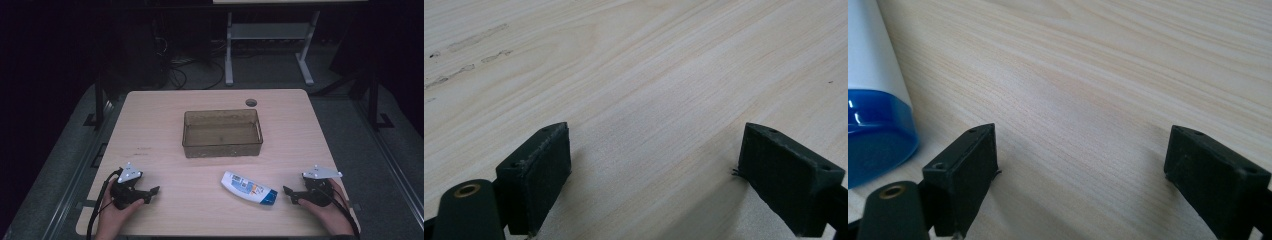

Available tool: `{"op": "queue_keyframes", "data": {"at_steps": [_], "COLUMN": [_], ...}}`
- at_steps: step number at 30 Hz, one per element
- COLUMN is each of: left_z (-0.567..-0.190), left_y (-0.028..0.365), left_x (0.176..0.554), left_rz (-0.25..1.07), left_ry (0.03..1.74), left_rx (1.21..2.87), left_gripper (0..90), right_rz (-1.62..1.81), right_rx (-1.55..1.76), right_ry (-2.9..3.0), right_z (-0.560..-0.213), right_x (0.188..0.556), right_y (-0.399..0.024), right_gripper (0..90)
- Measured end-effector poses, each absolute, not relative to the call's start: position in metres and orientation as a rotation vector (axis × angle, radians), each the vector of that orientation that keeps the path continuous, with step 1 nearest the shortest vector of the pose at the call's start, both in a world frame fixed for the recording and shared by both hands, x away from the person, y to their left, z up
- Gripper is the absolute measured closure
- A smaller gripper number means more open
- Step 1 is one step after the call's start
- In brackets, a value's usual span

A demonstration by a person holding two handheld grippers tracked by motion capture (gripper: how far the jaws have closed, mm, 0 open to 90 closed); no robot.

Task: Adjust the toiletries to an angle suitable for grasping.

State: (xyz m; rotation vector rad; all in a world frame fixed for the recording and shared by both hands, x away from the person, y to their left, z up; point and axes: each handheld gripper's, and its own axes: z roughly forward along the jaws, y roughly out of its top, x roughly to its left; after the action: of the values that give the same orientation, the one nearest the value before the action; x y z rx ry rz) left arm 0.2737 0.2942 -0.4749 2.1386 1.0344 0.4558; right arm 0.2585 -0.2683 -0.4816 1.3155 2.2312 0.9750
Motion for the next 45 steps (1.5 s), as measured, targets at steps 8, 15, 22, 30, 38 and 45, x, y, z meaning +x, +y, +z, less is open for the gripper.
{"op": "queue_keyframes", "data": {"at_steps": [8, 15, 22, 30, 38, 45], "left_z": [-0.475, -0.475, -0.475, -0.475, -0.475, -0.475], "left_y": [0.294, 0.294, 0.294, 0.294, 0.294, 0.294], "left_x": [0.274, 0.274, 0.276, 0.276, 0.276, 0.276], "left_rz": [0.455, 0.454, 0.454, 0.455, 0.454, 0.454], "left_ry": [1.034, 1.034, 1.033, 1.033, 1.033, 1.033], "left_rx": [2.139, 2.139, 2.138, 2.138, 2.137, 2.137], "left_gripper": [12.2, 12.3, 12.3, 12.3, 12.4, 12.4], "right_rz": [0.972, 1.033, 1.13, 1.281, 1.329, 1.323], "right_rx": [1.327, 1.353, 1.357, 1.294, 1.205, 1.153], "right_ry": [2.221, 2.242, 2.286, 2.332, 2.408, 2.493], "right_z": [-0.479, -0.472, -0.461, -0.446, -0.443, -0.451], "right_x": [0.256, 0.253, 0.242, 0.23, 0.225, 0.224], "right_y": [-0.272, -0.274, -0.273, -0.263, -0.238, -0.22], "right_gripper": [28.5, 56.5, 83.9, 90.0, 90.0, 90.0]}}
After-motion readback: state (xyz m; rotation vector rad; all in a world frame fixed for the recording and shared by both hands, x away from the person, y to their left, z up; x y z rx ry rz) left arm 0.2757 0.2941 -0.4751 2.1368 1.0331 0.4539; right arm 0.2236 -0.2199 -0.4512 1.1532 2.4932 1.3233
